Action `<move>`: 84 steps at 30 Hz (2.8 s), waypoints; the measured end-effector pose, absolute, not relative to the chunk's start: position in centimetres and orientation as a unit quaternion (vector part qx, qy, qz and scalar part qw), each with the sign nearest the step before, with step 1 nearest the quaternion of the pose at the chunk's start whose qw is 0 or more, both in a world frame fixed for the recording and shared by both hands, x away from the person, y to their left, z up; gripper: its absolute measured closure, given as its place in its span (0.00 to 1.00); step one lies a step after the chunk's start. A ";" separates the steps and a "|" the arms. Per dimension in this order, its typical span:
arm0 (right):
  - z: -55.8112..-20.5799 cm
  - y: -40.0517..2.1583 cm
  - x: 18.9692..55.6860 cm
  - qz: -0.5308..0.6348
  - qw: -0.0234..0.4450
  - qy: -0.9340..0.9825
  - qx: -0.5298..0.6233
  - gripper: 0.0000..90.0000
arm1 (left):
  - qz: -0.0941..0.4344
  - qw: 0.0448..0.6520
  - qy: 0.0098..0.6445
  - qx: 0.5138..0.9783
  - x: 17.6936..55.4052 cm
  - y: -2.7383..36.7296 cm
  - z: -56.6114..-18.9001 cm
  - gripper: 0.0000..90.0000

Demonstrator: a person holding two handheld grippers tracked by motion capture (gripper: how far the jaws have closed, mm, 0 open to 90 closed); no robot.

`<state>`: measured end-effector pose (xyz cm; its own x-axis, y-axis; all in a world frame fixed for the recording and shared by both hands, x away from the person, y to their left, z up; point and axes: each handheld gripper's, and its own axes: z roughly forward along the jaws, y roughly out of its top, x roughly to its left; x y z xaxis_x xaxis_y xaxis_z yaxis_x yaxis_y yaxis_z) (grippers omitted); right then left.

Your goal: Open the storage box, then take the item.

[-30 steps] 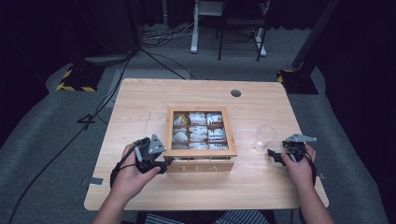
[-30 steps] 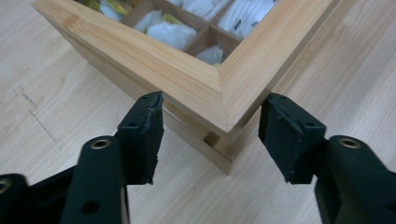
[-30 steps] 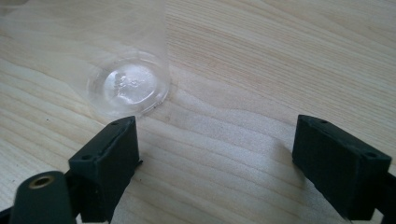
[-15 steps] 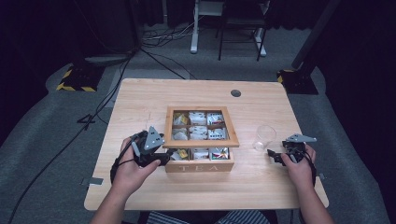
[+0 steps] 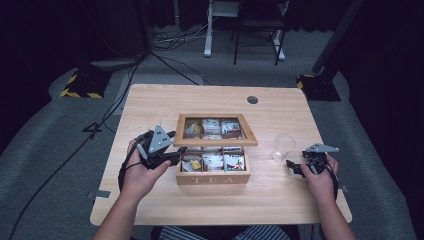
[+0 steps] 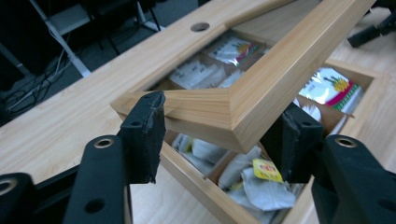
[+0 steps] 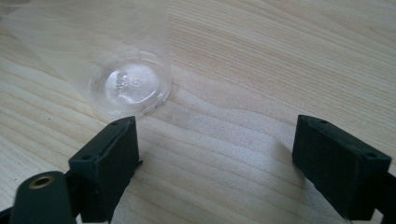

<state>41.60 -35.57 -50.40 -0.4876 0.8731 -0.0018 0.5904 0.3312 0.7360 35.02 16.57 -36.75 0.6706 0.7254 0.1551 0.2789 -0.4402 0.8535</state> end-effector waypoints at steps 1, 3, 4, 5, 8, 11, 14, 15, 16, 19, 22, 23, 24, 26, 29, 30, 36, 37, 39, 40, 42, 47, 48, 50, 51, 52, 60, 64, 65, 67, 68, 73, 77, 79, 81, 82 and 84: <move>-50.4 -35.5 41.6 0.346 0.206 0.789 0.464 0.17 | 0.262 0.432 0.311 0.805 35.1 16.6 -36.7 0.50; -50.4 -35.5 41.7 0.345 0.206 0.788 0.466 0.17 | 0.261 0.438 0.315 0.800 35.4 16.7 -36.7 0.50; -50.4 -35.5 41.7 0.345 0.206 0.788 0.466 0.17 | 0.261 0.440 0.316 0.799 35.6 16.7 -36.7 0.50; -50.4 -35.5 41.7 0.345 0.206 0.788 0.467 0.17 | 0.268 0.436 0.316 0.799 35.7 16.7 -36.6 0.51; -50.4 -35.4 41.7 0.345 0.207 0.786 0.469 0.17 | 0.278 0.433 0.319 0.796 36.2 16.6 -36.7 0.55; -50.4 -35.4 41.7 0.344 0.208 0.785 0.470 0.17 | 0.285 0.439 0.322 0.789 36.7 16.6 -36.6 0.57; -50.4 -35.4 41.7 0.344 0.208 0.785 0.470 0.17 | 0.291 0.452 0.325 0.778 37.1 16.6 -36.3 0.58; -50.4 -35.4 41.7 0.344 0.208 0.785 0.471 0.17 | 0.293 0.456 0.327 0.775 37.2 16.6 -36.2 0.58; -50.4 -35.4 41.7 0.344 0.208 0.785 0.471 0.17 | 0.294 0.456 0.326 0.774 37.2 16.6 -36.1 0.58; -50.4 -35.3 41.7 0.344 0.210 0.783 0.473 0.17 | 0.293 0.456 0.333 0.772 37.4 16.6 -35.9 0.59; -50.4 -35.3 41.6 0.344 0.210 0.783 0.474 0.17 | 0.290 0.455 0.336 0.772 37.5 16.5 -35.8 0.59; -50.4 -35.3 41.6 0.343 0.210 0.783 0.475 0.17 | 0.290 0.455 0.336 0.772 37.5 16.5 -35.8 0.59; -50.4 -35.3 41.6 0.343 0.210 0.783 0.475 0.17 | 0.289 0.455 0.336 0.772 37.5 16.5 -35.7 0.59; -50.4 -35.3 41.4 0.342 0.210 0.783 0.475 0.17 | 0.288 0.455 0.338 0.772 37.6 16.6 -35.7 0.59; -50.4 -35.3 41.2 0.342 0.212 0.779 0.481 0.17 | 0.288 0.451 0.338 0.774 37.6 16.5 -35.5 0.59; -50.4 -35.4 41.0 0.341 0.212 0.778 0.483 0.17 | 0.287 0.451 0.338 0.775 37.6 16.5 -35.4 0.59; -49.9 -35.4 40.4 0.327 0.208 0.782 0.489 0.22 | 0.283 0.450 0.341 0.775 37.8 16.5 -35.3 0.59; -49.7 -35.4 40.2 0.328 0.207 0.780 0.490 0.22 | 0.282 0.450 0.341 0.775 37.8 16.5 -35.2 0.59; -49.2 -35.4 39.9 0.328 0.204 0.780 0.492 0.22 | 0.281 0.450 0.343 0.775 37.8 16.5 -35.2 0.59; -49.1 -35.4 39.8 0.328 0.202 0.780 0.492 0.22 | 0.281 0.450 0.343 0.775 37.8 16.5 -35.2 0.59; -48.6 -35.3 39.5 0.331 0.196 0.780 0.494 0.23 | 0.281 0.450 0.344 0.775 37.9 16.5 -35.1 0.59; -47.6 -35.0 38.8 0.343 0.185 0.777 0.494 0.32 | 0.281 0.449 0.344 0.775 37.9 16.5 -35.1 0.59; -47.3 -34.8 38.6 0.344 0.182 0.781 0.489 0.36 | 0.282 0.448 0.343 0.776 37.9 16.5 -35.0 0.59; -47.1 -34.7 38.4 0.339 0.179 0.785 0.487 0.38 | 0.281 0.448 0.343 0.776 37.9 16.5 -35.0 0.59; -47.0 -34.6 38.4 0.338 0.176 0.788 0.484 0.40 | 0.280 0.449 0.344 0.776 37.9 16.5 -35.1 0.59; -46.9 -34.6 38.3 0.341 0.173 0.788 0.483 0.41 | 0.280 0.447 0.343 0.777 37.9 16.5 -35.1 0.59; -46.1 -34.1 37.7 0.348 0.153 0.787 0.485 0.51 | 0.279 0.446 0.342 0.779 37.8 16.5 -35.2 0.59; -45.7 -33.5 37.3 0.350 0.155 0.791 0.477 0.51 | 0.278 0.446 0.342 0.779 37.8 16.5 -35.1 0.59; -45.5 -33.4 37.2 0.352 0.156 0.790 0.477 0.51 | 0.278 0.445 0.342 0.779 37.8 16.5 -35.1 0.59; -45.3 -33.2 37.1 0.352 0.153 0.791 0.477 0.51 | 0.279 0.444 0.342 0.780 37.8 16.5 -35.1 0.59; -44.8 -32.8 36.8 0.348 0.148 0.793 0.478 0.50 | 0.278 0.443 0.341 0.781 37.8 16.5 -35.1 0.59; -43.8 -31.8 36.0 0.333 0.146 0.798 0.481 0.47 | 0.276 0.442 0.343 0.781 37.9 16.5 -35.0 0.59; -42.6 -30.2 35.0 0.341 0.145 0.801 0.470 0.50 | 0.276 0.442 0.343 0.781 38.0 16.5 -34.9 0.59; -42.0 -29.4 34.6 0.346 0.147 0.805 0.459 0.51 | 0.276 0.442 0.343 0.782 38.0 16.5 -34.9 0.59; -41.3 -28.4 34.4 0.360 0.146 0.806 0.447 0.52 | 0.274 0.442 0.344 0.782 38.0 16.5 -34.9 0.59; -41.3 -28.4 34.4 0.360 0.146 0.806 0.447 0.52 | 0.274 0.442 0.344 0.782 38.0 16.5 -34.9 0.59; -40.7 -26.9 34.3 0.379 0.149 0.804 0.433 0.53 | 0.274 0.439 0.343 0.784 38.0 16.5 -34.8 0.59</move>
<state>34.28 -26.86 -40.66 -0.5814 0.8088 0.0885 0.5826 0.3380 0.7391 38.00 16.48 -34.84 0.6151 0.7778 0.1290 0.2971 -0.3802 0.8759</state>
